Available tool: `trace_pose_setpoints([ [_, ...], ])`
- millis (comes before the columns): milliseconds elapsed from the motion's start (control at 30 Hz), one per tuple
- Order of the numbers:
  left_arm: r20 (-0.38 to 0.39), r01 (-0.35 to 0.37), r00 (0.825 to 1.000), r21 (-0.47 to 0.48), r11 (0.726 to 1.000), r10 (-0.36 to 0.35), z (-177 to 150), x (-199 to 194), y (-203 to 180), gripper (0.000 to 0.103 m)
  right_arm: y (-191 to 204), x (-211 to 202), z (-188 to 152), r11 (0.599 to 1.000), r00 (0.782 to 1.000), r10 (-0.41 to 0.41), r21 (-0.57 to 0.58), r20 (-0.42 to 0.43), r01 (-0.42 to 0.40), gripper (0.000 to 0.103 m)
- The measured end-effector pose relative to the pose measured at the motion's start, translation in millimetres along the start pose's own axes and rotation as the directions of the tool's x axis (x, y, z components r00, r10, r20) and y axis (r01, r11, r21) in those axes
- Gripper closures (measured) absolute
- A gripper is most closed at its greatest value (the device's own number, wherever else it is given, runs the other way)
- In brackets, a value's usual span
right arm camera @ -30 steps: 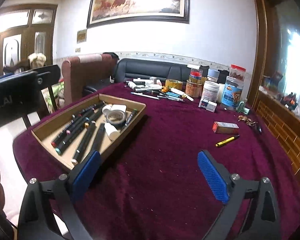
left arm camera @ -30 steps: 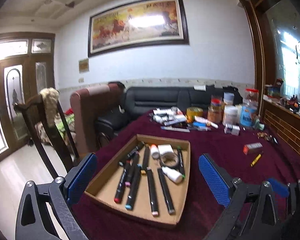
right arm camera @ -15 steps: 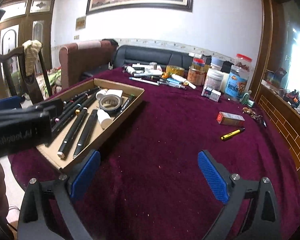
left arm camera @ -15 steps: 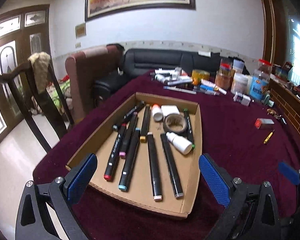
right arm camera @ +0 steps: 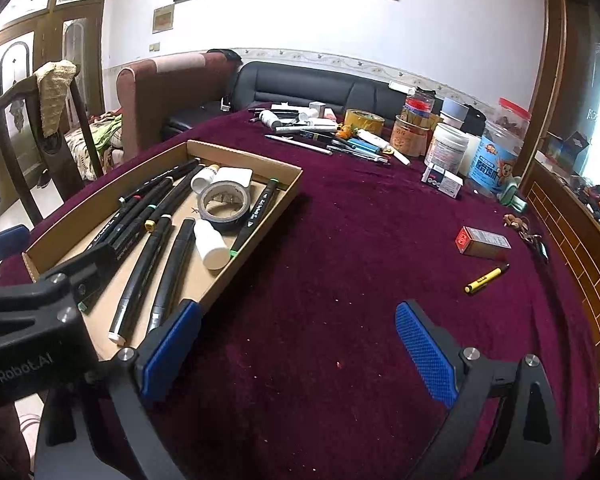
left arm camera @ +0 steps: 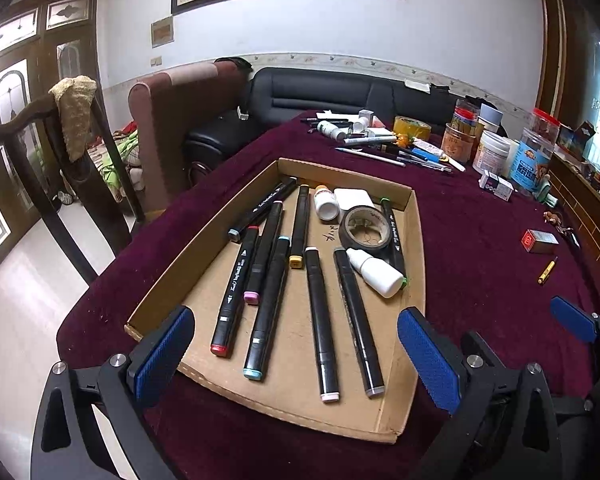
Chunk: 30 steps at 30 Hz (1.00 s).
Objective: Organize rigid objects
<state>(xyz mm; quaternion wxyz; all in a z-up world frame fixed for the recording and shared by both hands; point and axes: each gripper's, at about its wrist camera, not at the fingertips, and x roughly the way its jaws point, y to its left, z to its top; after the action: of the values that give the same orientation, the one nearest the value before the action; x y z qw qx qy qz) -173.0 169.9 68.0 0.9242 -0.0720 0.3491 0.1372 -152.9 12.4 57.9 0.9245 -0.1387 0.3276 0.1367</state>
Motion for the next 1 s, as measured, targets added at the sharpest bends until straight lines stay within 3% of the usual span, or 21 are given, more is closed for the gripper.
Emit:
trace_pose_setpoints([
  [367, -0.009, 0.016, 1.0, -0.014, 1.0, -0.016, 4, 4, 7, 0.0, 10, 3, 6, 0.999, 1.0, 0.013, -0.033, 0.004, -0.013, 0.005],
  [1000, 0.0, -0.02, 1.0, -0.03, 0.999, 0.02, 4, 5, 14, 0.0, 11, 5, 4, 0.999, 1.0, 0.024, -0.026, -0.008, -0.024, 0.005],
])
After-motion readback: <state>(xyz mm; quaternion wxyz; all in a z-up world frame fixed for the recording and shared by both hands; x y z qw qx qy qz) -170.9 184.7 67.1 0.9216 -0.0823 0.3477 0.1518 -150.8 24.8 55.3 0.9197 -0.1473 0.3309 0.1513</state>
